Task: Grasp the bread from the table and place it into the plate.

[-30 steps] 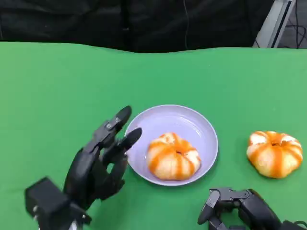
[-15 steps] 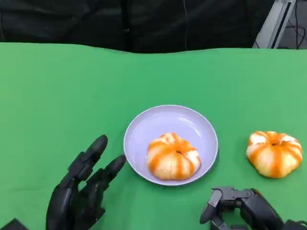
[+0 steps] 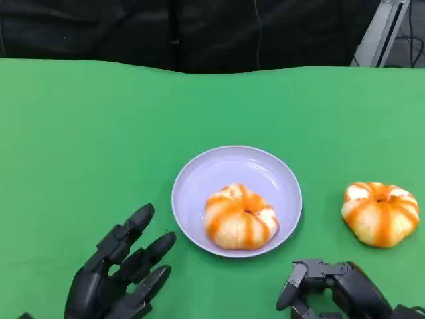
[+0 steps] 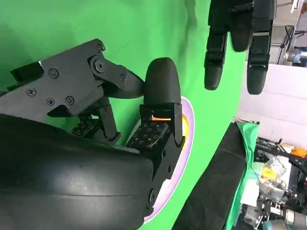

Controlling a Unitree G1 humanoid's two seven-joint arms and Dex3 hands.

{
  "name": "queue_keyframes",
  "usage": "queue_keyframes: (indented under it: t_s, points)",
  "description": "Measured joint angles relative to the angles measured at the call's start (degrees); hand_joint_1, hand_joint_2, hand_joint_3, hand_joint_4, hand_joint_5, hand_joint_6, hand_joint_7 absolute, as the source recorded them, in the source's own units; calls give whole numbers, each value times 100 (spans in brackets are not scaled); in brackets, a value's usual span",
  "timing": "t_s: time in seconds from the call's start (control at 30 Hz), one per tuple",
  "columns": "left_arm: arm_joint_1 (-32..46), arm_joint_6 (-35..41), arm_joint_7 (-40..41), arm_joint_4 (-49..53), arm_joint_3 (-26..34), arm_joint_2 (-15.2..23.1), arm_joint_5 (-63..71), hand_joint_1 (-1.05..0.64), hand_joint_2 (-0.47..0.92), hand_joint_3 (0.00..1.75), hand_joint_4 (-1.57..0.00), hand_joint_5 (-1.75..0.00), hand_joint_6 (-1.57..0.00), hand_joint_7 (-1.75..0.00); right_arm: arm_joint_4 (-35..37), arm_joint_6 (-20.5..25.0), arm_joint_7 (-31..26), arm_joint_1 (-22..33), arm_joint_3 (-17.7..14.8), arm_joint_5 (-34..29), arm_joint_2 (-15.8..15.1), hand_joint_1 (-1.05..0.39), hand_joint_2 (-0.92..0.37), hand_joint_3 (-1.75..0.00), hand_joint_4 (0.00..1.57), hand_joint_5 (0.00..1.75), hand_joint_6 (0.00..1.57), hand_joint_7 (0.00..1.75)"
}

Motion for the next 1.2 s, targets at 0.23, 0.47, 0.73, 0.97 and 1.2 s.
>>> queue_keyframes:
  t_s: [0.23, 0.47, 0.73, 0.97, 1.2]
  points:
    - [-14, -264, 594, 102, -161, 0, 788, 12, 92, 37, -71, -2, -66, -5, -23, 0, -4, 1, 2, -2, 1, -13, -67, -87, 81, 147, 87, 110]
    - [-18, -414, 920, 134, -236, 34, 1068, 8, 92, 33, -84, -5, -77, -5, -50, -1, -13, 11, 3, -8, 0, -14, -66, -87, 80, 148, 87, 111]
    - [-92, -580, 1170, 326, -297, 96, 1268, 6, 88, 49, -119, -5, -118, -4, -50, 0, -20, 12, 3, -11, 0, -15, -67, -86, 81, 149, 86, 111]
    - [-329, -770, 1279, 536, -427, 150, 1452, 1, 64, 94, -106, -113, -114, -87, -69, 0, -34, 24, 3, -12, -4, -15, -67, -85, 81, 148, 86, 111]
    - [-421, -859, 1579, 661, -461, 219, 1659, -2, 59, 105, -96, -142, -99, -119, -85, 0, 3, 44, 2, 0, -4, -15, -66, -86, 81, 147, 86, 111]
